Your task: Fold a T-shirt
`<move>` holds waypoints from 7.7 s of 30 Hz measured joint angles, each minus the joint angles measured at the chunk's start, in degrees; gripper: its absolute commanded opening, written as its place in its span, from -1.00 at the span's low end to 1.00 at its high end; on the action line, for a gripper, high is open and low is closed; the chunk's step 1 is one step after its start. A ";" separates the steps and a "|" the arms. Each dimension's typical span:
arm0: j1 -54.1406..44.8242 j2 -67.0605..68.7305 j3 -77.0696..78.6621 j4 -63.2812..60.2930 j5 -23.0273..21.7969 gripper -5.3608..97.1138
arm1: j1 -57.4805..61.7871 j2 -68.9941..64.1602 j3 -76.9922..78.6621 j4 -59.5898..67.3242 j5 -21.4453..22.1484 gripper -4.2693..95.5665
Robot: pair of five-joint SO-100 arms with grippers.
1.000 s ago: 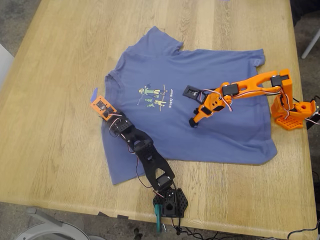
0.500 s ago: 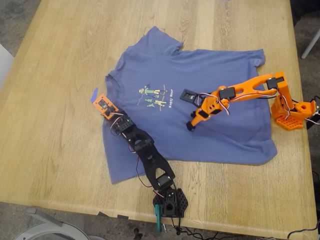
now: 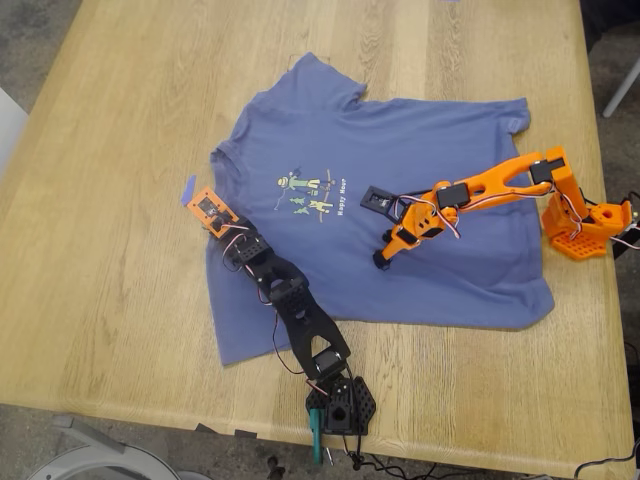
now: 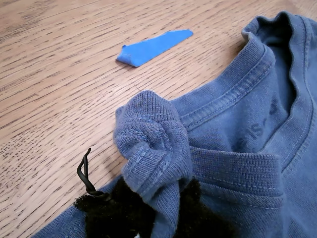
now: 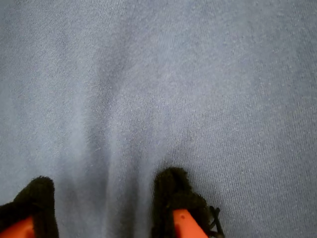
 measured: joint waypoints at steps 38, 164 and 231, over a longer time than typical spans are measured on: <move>6.24 7.38 6.94 -0.35 -0.09 -0.88 | -7.47 -15.12 -23.38 23.73 -0.88 -0.44; 65.13 33.22 22.59 -19.16 0.53 -0.90 | 50.36 -31.82 -83.06 27.25 -8.79 -0.92; 69.26 3.52 -9.49 14.94 36.30 0.48 | 50.54 -32.78 -83.06 29.00 -8.17 -0.92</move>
